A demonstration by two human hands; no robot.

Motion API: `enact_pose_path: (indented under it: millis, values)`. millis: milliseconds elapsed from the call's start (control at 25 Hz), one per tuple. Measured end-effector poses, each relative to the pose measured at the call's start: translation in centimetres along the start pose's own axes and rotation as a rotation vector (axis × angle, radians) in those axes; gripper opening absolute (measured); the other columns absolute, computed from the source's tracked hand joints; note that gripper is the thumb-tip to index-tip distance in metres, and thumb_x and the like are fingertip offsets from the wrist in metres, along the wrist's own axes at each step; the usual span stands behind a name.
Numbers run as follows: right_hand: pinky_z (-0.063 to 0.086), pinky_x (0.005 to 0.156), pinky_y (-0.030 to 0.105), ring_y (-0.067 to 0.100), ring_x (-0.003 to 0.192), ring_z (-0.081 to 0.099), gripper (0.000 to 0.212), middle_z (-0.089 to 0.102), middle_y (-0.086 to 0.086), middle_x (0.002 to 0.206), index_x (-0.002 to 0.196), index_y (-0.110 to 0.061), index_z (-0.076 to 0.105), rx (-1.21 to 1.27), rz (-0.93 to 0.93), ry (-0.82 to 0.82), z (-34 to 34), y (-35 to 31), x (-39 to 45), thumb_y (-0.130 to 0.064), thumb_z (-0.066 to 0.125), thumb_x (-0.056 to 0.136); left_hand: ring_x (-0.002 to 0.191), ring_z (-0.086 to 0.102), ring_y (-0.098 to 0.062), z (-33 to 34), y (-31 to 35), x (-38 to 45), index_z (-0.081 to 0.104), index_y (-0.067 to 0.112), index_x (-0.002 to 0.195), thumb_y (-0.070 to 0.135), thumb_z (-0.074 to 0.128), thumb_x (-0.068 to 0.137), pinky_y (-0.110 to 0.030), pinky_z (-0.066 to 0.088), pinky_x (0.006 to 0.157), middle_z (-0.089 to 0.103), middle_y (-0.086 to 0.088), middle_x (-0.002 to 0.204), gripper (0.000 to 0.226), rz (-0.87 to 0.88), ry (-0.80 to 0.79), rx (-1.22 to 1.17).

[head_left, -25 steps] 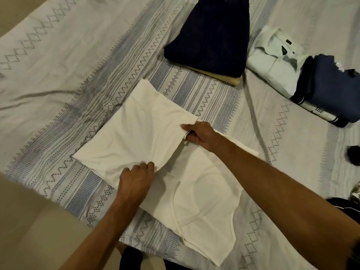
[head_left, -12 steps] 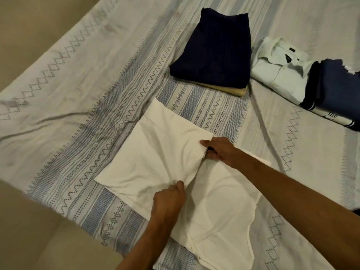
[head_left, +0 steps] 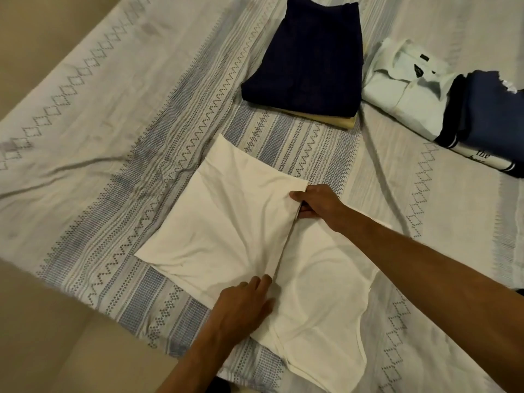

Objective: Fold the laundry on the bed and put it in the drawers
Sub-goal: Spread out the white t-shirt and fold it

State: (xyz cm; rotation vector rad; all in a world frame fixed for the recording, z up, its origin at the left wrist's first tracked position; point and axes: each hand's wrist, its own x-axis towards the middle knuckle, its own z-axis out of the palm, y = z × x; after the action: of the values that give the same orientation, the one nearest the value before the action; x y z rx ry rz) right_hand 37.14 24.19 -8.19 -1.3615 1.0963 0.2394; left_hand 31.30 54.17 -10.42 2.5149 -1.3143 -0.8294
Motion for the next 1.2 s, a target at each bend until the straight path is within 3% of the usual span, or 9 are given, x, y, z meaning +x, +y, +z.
enact_pose_path:
  millis: [160, 240, 320, 440, 520, 640, 840, 960, 1200]
  values:
    - [0.061, 0.063, 0.033, 0.028, 0.07, 0.076, 0.032, 0.077, 0.013, 0.079, 0.097, -0.004, 0.069, -0.351, -0.171, 0.157, -0.4, 0.3, 0.3, -0.024, 0.089, 0.08, 0.079, 0.06, -0.008, -2.7, -2.5, -2.4, 0.056, 0.029, 0.122, 0.055, 0.032, 0.108, -0.027, 0.051, 0.065, 0.067, 0.009, 0.096, 0.038, 0.038, 0.34, -0.064]
    - [0.057, 0.074, 0.035, 0.026, 0.082, 0.072, 0.041, 0.075, 0.007, 0.089, 0.106, -0.008, 0.062, -0.476, -0.25, 0.244, -0.8, 1.2, 0.1, -0.026, 0.089, 0.08, 0.124, 0.059, -0.021, -3.9, -5.5, -2.5, 0.055, 0.022, 0.142, 0.047, 0.045, 0.106, -0.036, 0.05, 0.097, 0.061, -0.002, 0.138, 0.045, 0.002, 0.444, -0.031]
    - [0.052, 0.084, 0.037, 0.03, 0.104, 0.065, 0.053, 0.067, 0.01, 0.11, 0.125, -0.008, 0.054, -0.632, -0.345, 0.341, -1.0, 2.9, -0.9, -0.025, 0.082, 0.084, 0.157, 0.023, -0.026, -4.9, -9.4, -2.2, 0.032, 0.026, 0.162, 0.051, 0.043, 0.105, -0.046, 0.028, 0.124, 0.025, -0.004, 0.17, 0.063, 0.041, 0.364, 0.123]
    - [0.044, 0.106, 0.051, 0.038, 0.136, 0.043, 0.068, 0.045, 0.018, 0.149, 0.152, -0.008, 0.038, -0.966, -0.616, 0.574, 0.7, 5.8, -3.7, -0.029, 0.066, 0.094, 0.161, 0.0, -0.024, -5.1, -14.1, -2.2, 0.008, 0.034, 0.166, 0.064, 0.027, 0.105, -0.059, 0.027, 0.123, 0.0, 0.002, 0.175, 0.071, 0.12, 0.122, 0.245]
    - [0.021, 0.123, 0.051, 0.032, 0.156, 0.02, 0.072, 0.022, 0.013, 0.17, 0.164, -0.014, 0.022, -1.03, -0.784, 0.449, 3.0, 7.6, -6.0, -0.038, 0.052, 0.104, 0.161, -0.003, -0.027, -4.9, -15.3, -1.9, 0.008, 0.035, 0.166, 0.067, 0.026, 0.103, -0.062, 0.024, 0.123, -0.001, 0.003, 0.174, 0.072, 0.138, 0.083, 0.247]
    - [0.014, 0.126, 0.059, 0.024, 0.161, -0.003, 0.071, -0.002, 0.002, 0.175, 0.167, -0.021, 0.008, -1.193, -0.791, 0.202, 7.0, 11.9, -7.5, -0.052, 0.035, 0.109, 0.156, 0.018, -0.038, -5.7, -16.0, -1.8, 0.028, 0.02, 0.163, 0.06, 0.046, 0.098, -0.061, 0.021, 0.123, 0.021, -0.012, 0.17, 0.079, -0.086, 0.245, 0.118]
    - [0.008, 0.122, 0.069, 0.035, 0.16, -0.005, 0.074, -0.007, 0.012, 0.173, 0.166, -0.012, 0.004, -1.112, -0.584, 0.31, 13.2, 13.2, -11.3, -0.045, 0.037, 0.108, 0.104, 0.064, -0.036, -8.7, -19.0, -1.5, 0.054, 0.016, 0.125, 0.052, 0.071, 0.093, -0.044, 0.047, 0.085, 0.068, -0.011, 0.112, 0.051, -0.573, 0.36, -0.503]
    - [-0.014, 0.124, 0.055, 0.03, 0.16, -0.01, 0.092, -0.012, 0.008, 0.173, 0.165, -0.015, -0.006, -1.172, -0.787, 0.008, 17.2, 15.5, -15.2, -0.06, 0.043, 0.102, 0.077, 0.069, -0.024, -10.9, -21.7, -1.3, 0.061, 0.021, 0.1, 0.037, 0.082, 0.086, -0.033, 0.05, 0.07, 0.069, 0.005, 0.076, 0.03, -0.485, 0.095, -0.491]
    - [0.017, 0.125, 0.045, 0.029, 0.156, 0.027, 0.076, 0.02, 0.013, 0.17, 0.163, -0.006, 0.022, -1.201, -0.586, 0.27, 22.6, 19.4, -16.3, -0.006, 0.042, 0.09, 0.072, 0.072, -0.018, -13.0, -25.8, -2.4, 0.061, 0.036, 0.095, 0.054, 0.082, 0.076, -0.045, 0.06, 0.072, 0.071, 0.003, 0.075, 0.034, -0.379, -0.176, -0.541]
